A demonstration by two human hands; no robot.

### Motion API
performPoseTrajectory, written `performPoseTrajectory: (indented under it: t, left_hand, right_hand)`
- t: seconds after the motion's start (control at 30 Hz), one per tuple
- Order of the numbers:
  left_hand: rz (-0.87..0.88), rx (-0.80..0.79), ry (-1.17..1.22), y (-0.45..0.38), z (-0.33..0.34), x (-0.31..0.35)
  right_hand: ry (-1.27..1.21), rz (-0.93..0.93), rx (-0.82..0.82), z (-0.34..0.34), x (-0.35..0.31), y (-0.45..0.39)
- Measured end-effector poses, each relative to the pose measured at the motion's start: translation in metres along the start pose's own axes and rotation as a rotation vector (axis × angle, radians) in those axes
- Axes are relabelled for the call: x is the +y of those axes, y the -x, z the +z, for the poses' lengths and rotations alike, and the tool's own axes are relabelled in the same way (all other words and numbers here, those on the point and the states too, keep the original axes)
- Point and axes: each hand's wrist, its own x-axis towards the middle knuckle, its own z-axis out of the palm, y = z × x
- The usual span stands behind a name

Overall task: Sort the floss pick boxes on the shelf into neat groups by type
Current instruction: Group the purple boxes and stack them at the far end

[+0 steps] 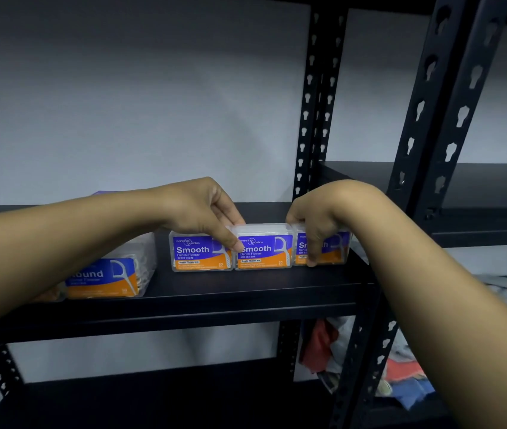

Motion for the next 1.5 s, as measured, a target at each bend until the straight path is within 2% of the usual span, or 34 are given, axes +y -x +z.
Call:
performPoseTrajectory:
  t: [0.13, 0.27, 0.43, 0.53, 0.77, 1.0, 1.27, 1.5]
  left_hand:
    - [0.035, -0.001, -0.013, 0.004, 0.001, -0.001]
    - [0.14, 0.035, -0.027, 0.015, -0.029, 0.012]
    - [0.169, 0.113, -0.048, 0.015, -0.073, 0.003]
    - [0.137, 0.117, -0.036, 0.003, -0.08, -0.02]
    - [-0.015, 0.019, -0.141, -0.029, -0.069, -0.06]
    - [-0.004, 0.008, -0.155, -0.041, -0.055, -0.07]
    - [0.008, -0.035, -0.137, -0.037, -0.049, -0.064]
    - [-0.016, -0.001, -0.105, -0.016, -0.084, -0.054]
  right_hand:
    - [-0.051, 0.009, -0.018, -0.003, -0.001, 0.004]
    - [-0.216, -0.027, 0.059, -0.018, 0.006, 0.011]
    - [-0.408, -0.197, 0.213, -0.039, -0.004, 0.014]
    - [-0.473, -0.314, 0.213, -0.044, -0.021, 0.008]
    - [-0.369, -0.354, 0.057, -0.042, -0.044, -0.011]
    - [-0.302, -0.395, 0.079, -0.039, -0.051, -0.018]
    - [-0.341, -0.373, 0.06, -0.044, -0.053, -0.016]
    - [-0.451, -0.342, 0.176, -0.071, -0.044, -0.029]
